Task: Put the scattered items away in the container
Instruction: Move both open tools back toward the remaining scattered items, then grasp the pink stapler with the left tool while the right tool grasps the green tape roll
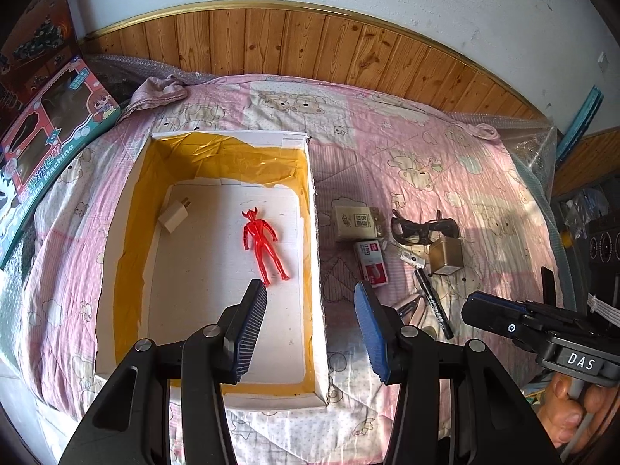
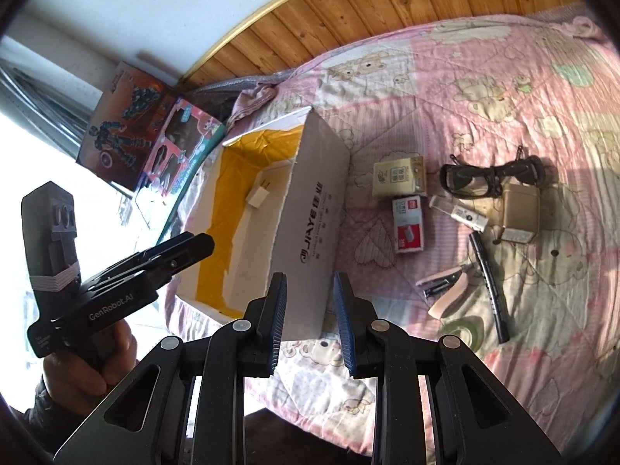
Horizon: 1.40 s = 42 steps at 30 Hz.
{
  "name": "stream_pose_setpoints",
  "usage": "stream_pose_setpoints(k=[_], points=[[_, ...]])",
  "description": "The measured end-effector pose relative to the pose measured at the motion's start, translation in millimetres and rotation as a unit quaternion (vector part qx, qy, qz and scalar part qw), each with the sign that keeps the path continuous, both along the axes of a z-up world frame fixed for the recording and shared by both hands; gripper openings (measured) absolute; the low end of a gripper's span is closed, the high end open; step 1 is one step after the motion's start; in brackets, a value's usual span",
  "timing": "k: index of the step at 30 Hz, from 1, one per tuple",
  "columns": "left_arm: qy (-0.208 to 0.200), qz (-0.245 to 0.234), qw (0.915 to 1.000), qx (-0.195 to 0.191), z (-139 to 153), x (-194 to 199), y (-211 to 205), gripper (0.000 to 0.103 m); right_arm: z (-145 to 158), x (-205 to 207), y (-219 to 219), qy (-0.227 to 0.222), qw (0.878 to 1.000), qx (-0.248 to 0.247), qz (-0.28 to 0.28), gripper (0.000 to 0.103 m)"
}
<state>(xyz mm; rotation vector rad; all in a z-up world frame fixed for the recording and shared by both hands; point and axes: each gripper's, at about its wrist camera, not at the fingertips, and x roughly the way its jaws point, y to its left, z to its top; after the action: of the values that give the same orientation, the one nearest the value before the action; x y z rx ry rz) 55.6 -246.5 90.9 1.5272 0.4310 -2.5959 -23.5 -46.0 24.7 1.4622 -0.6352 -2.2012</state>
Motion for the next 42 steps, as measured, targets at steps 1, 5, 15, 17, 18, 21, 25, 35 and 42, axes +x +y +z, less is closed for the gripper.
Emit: stream_pose_setpoints(k=[1,5,15,17,18,21,25,35,42], points=[[-0.001,-0.005,1.0000,0.002,-1.0,-1.5,4.1,0.049,-3.1,2.4,5.0,-0.004,1.000,0.001,-0.006,0.027],[-0.010,-0.027,0.9996,0.009,-6.9,-8.9,24.5,0.049,-12.6,11.7,25.1,-0.015,0.999,0.000,-0.032,0.027],[-0.043,-0.078,0.9958,0.022,-33.9,-39.7,79.6,0.049,-49.5,27.0,69.6,-0.052,0.994,0.029,-0.094,0.027],[-0.051,-0.086,0.9946,0.024,-42.5,-47.4,88.8,0.049,-55.7,27.3,75.0,-0.057,0.992,0.041,-0.101,0.027],[-0.055,-0.090,0.9941,0.023,-46.8,-51.1,93.0,0.049,-59.0,27.4,77.3,-0.059,0.992,0.045,-0.103,0.027],[-0.071,-0.099,0.9922,0.029,-61.4,-62.3,102.5,0.049,-71.0,28.0,82.0,-0.071,0.991,0.050,-0.103,0.028],[-0.089,-0.111,0.9893,0.033,-80.4,-71.4,114.1,0.049,-90.0,29.8,79.0,-0.092,0.990,0.054,-0.091,0.028],[-0.138,-0.135,0.9812,0.006,-146.1,-84.2,129.8,0.049,-132.7,33.3,72.0,-0.134,0.986,0.060,-0.073,0.028],[-0.153,-0.130,0.9794,0.023,-180.6,-97.2,127.6,0.055,-145.9,32.0,77.8,-0.151,0.984,0.053,-0.083,0.028]])
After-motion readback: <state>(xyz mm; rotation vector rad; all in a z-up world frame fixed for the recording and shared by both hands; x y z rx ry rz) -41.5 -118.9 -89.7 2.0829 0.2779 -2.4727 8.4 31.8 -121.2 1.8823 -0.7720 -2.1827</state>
